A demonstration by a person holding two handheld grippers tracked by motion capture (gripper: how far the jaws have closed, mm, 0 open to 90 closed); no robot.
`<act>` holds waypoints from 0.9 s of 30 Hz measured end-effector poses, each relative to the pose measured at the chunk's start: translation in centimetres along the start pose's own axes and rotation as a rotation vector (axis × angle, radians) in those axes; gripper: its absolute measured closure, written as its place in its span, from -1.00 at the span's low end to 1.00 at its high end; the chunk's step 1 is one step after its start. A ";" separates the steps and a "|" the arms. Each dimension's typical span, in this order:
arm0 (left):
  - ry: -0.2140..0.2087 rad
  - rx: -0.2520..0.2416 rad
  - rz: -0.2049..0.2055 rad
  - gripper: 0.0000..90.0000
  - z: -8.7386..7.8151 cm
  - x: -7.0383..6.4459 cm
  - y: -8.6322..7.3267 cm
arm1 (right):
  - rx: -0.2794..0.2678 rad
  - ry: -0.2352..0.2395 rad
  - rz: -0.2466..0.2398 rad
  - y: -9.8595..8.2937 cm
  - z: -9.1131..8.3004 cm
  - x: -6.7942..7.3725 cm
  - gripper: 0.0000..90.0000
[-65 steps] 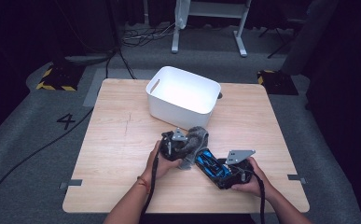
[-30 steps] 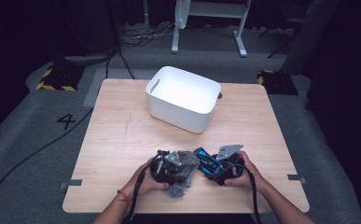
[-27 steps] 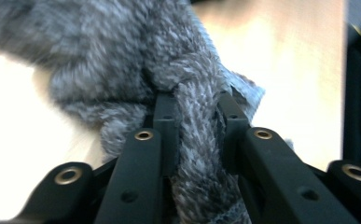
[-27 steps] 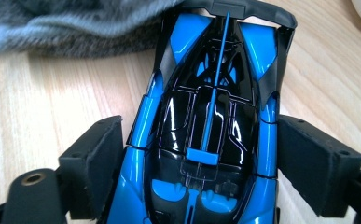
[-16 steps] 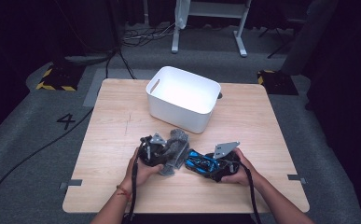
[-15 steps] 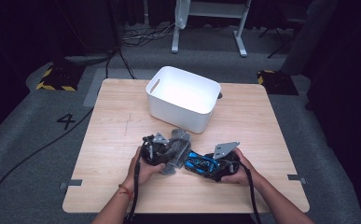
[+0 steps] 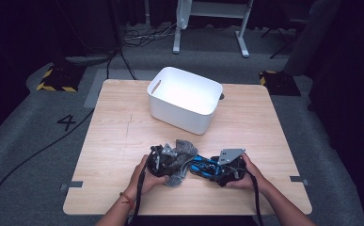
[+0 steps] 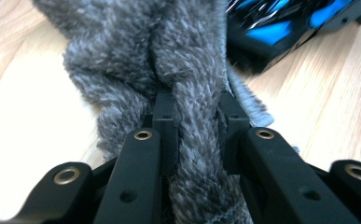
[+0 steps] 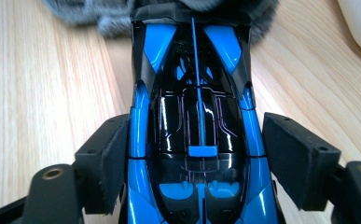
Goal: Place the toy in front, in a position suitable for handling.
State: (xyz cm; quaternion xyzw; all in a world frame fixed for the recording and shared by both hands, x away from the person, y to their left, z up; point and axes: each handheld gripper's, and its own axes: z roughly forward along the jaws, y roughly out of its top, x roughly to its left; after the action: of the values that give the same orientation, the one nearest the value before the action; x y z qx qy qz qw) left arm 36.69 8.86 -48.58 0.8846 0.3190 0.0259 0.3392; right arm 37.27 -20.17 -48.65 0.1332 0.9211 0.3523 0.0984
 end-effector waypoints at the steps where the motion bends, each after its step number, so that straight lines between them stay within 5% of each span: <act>1: 0.000 -0.001 -0.006 0.66 0.0 0.1 -0.1 | 0.003 -0.003 0.010 -0.2 -0.3 0.0 -0.47; 7: 0.039 0.009 0.021 0.68 0.1 -0.3 0.0 | -0.021 -0.011 0.070 -1.7 -2.5 -0.2 -0.54; 14: 0.031 -0.008 0.019 0.68 0.1 -0.2 -0.2 | 0.083 -0.022 0.094 -3.9 -3.2 -0.2 -0.62; 16: 0.034 -0.009 0.027 0.67 0.0 -0.3 -0.3 | 0.059 0.015 0.104 -4.3 -3.2 -0.4 -0.47; 22: 0.032 -0.028 0.025 0.63 0.1 -0.4 -0.5 | 0.038 0.044 0.078 -3.7 -2.5 -0.5 -0.45; 27: 0.002 -0.023 0.094 0.55 0.0 -1.1 -0.7 | 0.022 0.083 0.129 -3.1 -2.1 -0.9 -0.45</act>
State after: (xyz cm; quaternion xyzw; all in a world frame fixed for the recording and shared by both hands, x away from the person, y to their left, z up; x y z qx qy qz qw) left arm 35.44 8.65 -48.80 0.8946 0.2773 0.0462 0.3473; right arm 37.03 -23.97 -49.17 0.1785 0.9178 0.3529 0.0356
